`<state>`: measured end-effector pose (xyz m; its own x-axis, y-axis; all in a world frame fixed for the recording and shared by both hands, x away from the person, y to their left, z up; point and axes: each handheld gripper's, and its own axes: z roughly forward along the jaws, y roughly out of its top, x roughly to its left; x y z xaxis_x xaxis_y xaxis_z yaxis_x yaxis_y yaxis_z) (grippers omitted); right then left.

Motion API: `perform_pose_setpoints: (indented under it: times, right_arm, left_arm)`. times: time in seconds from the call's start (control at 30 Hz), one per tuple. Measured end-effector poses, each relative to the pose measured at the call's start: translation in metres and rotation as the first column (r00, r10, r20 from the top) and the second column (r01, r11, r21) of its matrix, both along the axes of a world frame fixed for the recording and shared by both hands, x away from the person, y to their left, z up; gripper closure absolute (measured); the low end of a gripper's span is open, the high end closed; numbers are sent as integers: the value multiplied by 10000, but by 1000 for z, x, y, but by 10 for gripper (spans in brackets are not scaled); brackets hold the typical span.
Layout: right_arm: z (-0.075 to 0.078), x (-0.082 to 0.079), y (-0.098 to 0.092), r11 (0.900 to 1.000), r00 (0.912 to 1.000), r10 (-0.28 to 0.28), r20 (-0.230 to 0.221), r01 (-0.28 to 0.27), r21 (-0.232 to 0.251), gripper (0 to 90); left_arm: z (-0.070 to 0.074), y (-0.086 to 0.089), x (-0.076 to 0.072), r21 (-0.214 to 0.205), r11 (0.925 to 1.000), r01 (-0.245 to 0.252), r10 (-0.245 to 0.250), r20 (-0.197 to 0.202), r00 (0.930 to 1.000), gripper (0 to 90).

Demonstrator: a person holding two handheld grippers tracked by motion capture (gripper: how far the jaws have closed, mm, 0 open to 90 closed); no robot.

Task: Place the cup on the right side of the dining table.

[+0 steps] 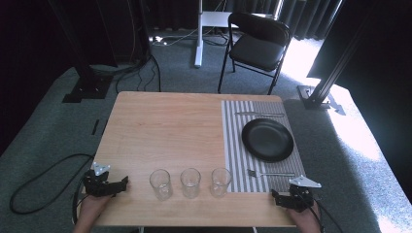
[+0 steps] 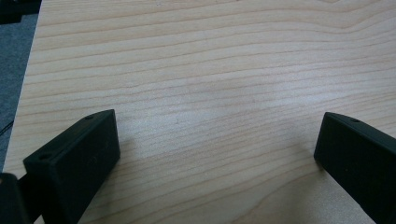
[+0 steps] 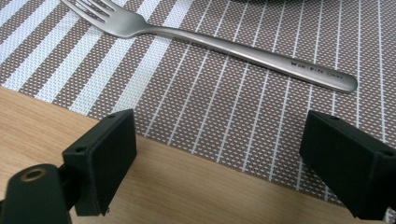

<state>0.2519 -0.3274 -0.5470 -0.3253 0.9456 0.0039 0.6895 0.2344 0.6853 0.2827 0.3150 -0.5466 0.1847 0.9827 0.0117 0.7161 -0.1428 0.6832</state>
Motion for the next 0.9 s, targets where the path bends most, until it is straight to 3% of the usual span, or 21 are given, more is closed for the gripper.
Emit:
perform_pose_setpoints:
  times: [0.9]
  right_arm:
    - [1, 1, 2, 9999, 9999, -128, -66, 128, -28, 106]
  left_arm:
    - [0, 0, 0, -2, 10000, -4, 4, 7, 10000, 5]
